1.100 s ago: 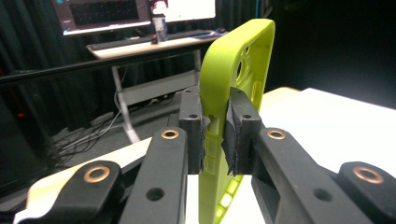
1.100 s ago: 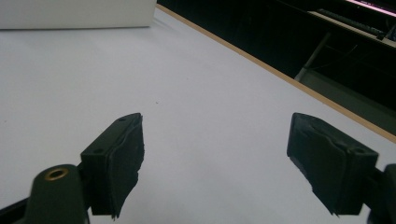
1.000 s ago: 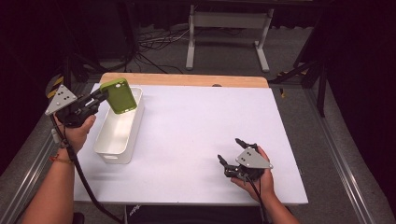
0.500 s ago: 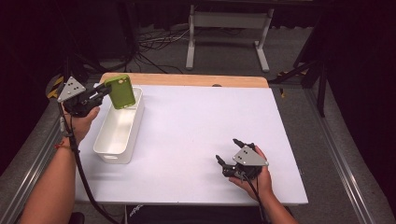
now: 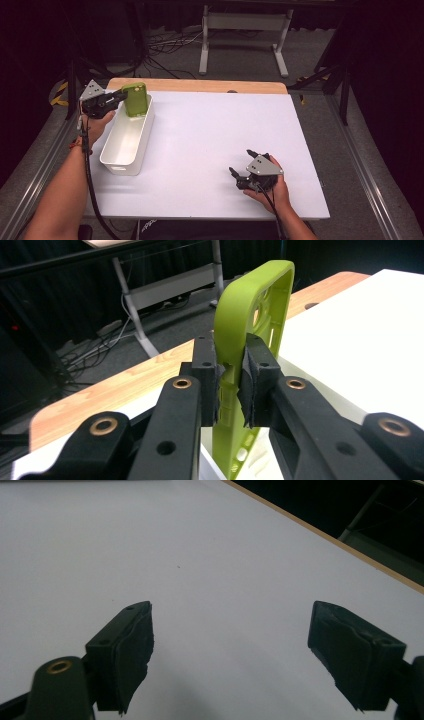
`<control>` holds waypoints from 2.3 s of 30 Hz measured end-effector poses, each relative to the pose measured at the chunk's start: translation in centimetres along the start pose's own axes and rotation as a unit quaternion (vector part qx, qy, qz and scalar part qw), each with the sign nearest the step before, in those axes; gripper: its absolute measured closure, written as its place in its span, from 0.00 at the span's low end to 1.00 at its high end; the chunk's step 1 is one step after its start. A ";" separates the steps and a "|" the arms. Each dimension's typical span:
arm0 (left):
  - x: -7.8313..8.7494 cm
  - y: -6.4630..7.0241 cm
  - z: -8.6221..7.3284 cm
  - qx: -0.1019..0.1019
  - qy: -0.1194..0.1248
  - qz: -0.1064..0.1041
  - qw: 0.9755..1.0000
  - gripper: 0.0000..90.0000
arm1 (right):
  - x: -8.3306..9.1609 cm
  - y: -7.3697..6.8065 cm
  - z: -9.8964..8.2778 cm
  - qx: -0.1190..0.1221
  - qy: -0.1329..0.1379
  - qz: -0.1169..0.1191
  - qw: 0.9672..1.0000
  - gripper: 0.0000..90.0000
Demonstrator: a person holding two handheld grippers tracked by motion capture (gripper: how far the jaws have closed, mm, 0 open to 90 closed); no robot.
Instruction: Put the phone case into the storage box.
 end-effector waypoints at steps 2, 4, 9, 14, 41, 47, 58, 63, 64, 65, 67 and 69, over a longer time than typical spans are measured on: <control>-0.3 -0.1 -0.2 0.000 0.000 0.002 1.000 0.88 | 0.0 0.0 -0.1 -0.001 -0.003 0.000 1.000 0.22; -0.9 -0.3 -0.5 0.003 -0.003 0.000 1.000 0.88 | 0.0 0.0 -0.2 -0.003 -0.006 -0.001 1.000 0.22; -1.5 -0.6 -0.8 0.005 -0.004 -0.002 1.000 0.88 | 0.0 -0.1 -0.4 -0.005 -0.011 -0.001 1.000 0.22; -1.8 -1.0 -0.9 0.005 -0.008 0.019 1.000 0.87 | 0.1 -0.4 -0.7 -0.003 -0.020 0.003 1.000 0.22; -2.0 -1.7 -0.7 0.007 -0.027 0.087 0.996 0.76 | 0.1 -0.6 -0.7 0.008 -0.026 0.012 1.000 0.22; -1.6 -1.7 -0.6 0.011 -0.022 0.084 0.996 0.78 | 0.2 -0.6 -0.6 0.011 -0.024 0.007 1.000 0.22; -1.0 -1.1 -0.5 0.010 -0.019 0.078 0.997 0.78 | 0.2 -0.5 -0.5 0.012 -0.019 0.004 1.000 0.22; -0.5 -0.7 -0.2 0.009 -0.015 0.075 0.997 0.78 | 0.1 -0.6 -0.2 0.013 -0.016 0.003 1.000 0.23; -0.4 -0.6 -0.2 0.009 -0.014 0.075 0.997 0.78 | 0.1 -0.6 -0.2 0.013 -0.015 0.003 1.000 0.23; -0.3 -0.5 -0.1 0.005 -0.014 0.075 0.997 0.78 | 0.1 -0.6 -0.2 0.013 -0.015 0.005 1.000 0.23; -0.2 -0.3 0.0 0.003 -0.017 0.073 0.997 0.78 | 0.1 -0.6 -0.2 0.015 -0.014 0.006 1.000 0.23; -0.2 0.0 0.1 0.002 -0.014 0.073 0.997 0.77 | 0.1 -0.6 -0.1 0.016 -0.013 0.005 1.000 0.23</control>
Point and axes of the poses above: each handheld gripper's, and its own axes: x roughly backward along the jaws, z roughly out of its top, y roughly to its right, the point moved 2 cm from there along -x, roughly forward along the jaws, and after that the axes turned 8 degrees about x, right-handed, at the moved point
